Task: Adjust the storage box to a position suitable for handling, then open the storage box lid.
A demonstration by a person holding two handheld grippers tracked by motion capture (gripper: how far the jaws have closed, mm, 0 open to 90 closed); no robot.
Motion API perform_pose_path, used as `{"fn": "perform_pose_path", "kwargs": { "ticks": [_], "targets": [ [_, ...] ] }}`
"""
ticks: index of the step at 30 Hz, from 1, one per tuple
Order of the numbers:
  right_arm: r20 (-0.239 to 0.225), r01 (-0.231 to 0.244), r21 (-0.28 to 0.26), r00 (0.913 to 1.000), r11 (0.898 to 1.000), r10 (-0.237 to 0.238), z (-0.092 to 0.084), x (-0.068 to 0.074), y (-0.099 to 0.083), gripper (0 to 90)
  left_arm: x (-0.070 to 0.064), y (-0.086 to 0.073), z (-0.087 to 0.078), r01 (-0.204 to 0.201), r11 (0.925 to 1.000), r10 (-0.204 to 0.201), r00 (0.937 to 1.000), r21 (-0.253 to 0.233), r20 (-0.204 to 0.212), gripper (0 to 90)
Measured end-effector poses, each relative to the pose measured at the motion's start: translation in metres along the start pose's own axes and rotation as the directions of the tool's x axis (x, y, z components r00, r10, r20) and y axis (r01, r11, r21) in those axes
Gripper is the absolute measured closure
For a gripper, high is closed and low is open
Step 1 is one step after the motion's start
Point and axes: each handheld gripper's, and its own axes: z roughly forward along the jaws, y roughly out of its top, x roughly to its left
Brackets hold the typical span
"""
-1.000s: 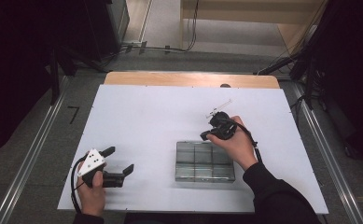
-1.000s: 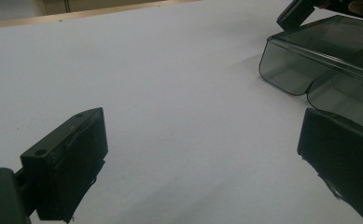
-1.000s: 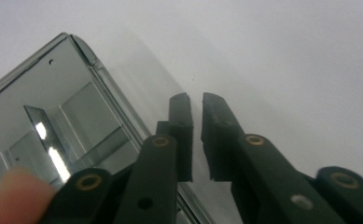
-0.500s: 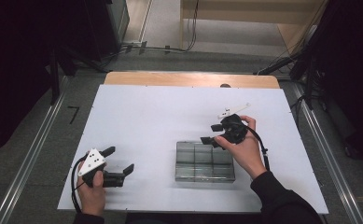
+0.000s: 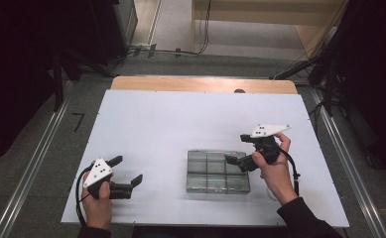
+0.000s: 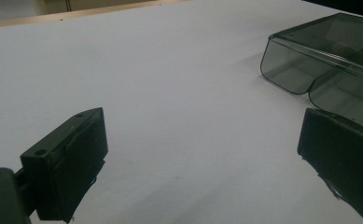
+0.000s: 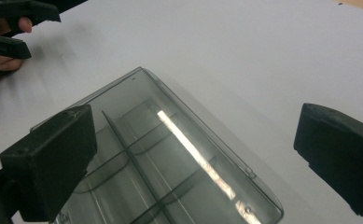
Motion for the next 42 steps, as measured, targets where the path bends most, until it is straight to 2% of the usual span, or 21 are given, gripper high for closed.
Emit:
{"fn": "perform_pose_path", "kwargs": {
  "ticks": [9,14,17,23,28,30,32,33,38,40,42],
  "targets": [
    [0.038,0.004,-0.063,0.9993,0.998,-0.002,-0.023,0.002,-0.021,0.0,-0.001,0.000,0.001,-0.008,0.9999,0.007,1.0000,0.015,0.002,1.6],
    [0.042,0.001,-0.094,0.9991,0.996,0.003,-0.031,0.003,-0.031,0.0,-0.001,0.002,0.002,0.000,0.9996,0.000,0.9999,0.028,-0.011,1.6],
    [0.035,-0.003,-0.116,0.9994,0.993,0.007,-0.035,0.004,-0.039,0.0,-0.002,0.003,0.002,-0.019,0.9994,0.019,0.9998,0.030,0.001,1.6],
    [0.020,-0.011,-0.146,0.9997,0.989,0.014,-0.042,0.003,-0.048,0.0,-0.004,0.005,0.001,-0.017,0.9991,0.016,0.9998,0.038,0.007,1.6],
    [0.002,-0.026,-0.164,0.9997,0.986,0.026,-0.046,0.004,-0.057,0.0,-0.013,0.010,0.003,-0.005,0.9988,0.002,0.9988,0.049,0.048,1.6],
    [0.010,-0.014,-0.158,0.9998,0.987,0.016,-0.047,0.007,-0.063,0.0,-0.019,0.016,0.005,-0.010,0.9981,0.006,0.9979,0.061,0.064,1.7],
    [0.008,-0.009,-0.156,0.9999,0.988,0.010,-0.048,0.008,-0.065,0.0,-0.025,0.021,0.006,0.002,0.9981,-0.009,0.9935,0.062,0.113,2.1],
    [0.006,-0.004,-0.153,1.0000,0.988,0.004,-0.051,0.010,-0.067,0.0,-0.028,0.024,0.007,0.004,0.9981,-0.012,0.9918,0.061,0.127,6.1],
    [0.003,-0.006,-0.154,1.0000,0.988,0.007,-0.056,0.011,-0.074,8.7,-0.047,0.036,0.016,-0.025,0.9975,0.011,0.9786,0.066,0.206,6.1],
    [-0.016,-0.008,-0.151,0.9999,0.988,0.006,-0.057,0.011,-0.077,18.6,-0.052,0.040,0.022,-0.024,0.9970,0.006,0.9719,0.074,0.235,6.1],
    [-0.008,-0.013,-0.144,0.9999,0.990,0.012,-0.058,0.013,-0.081,30.6,-0.055,0.043,0.028,-0.013,0.9964,-0.010,0.9608,0.084,0.277,7.2]
  ]
}}
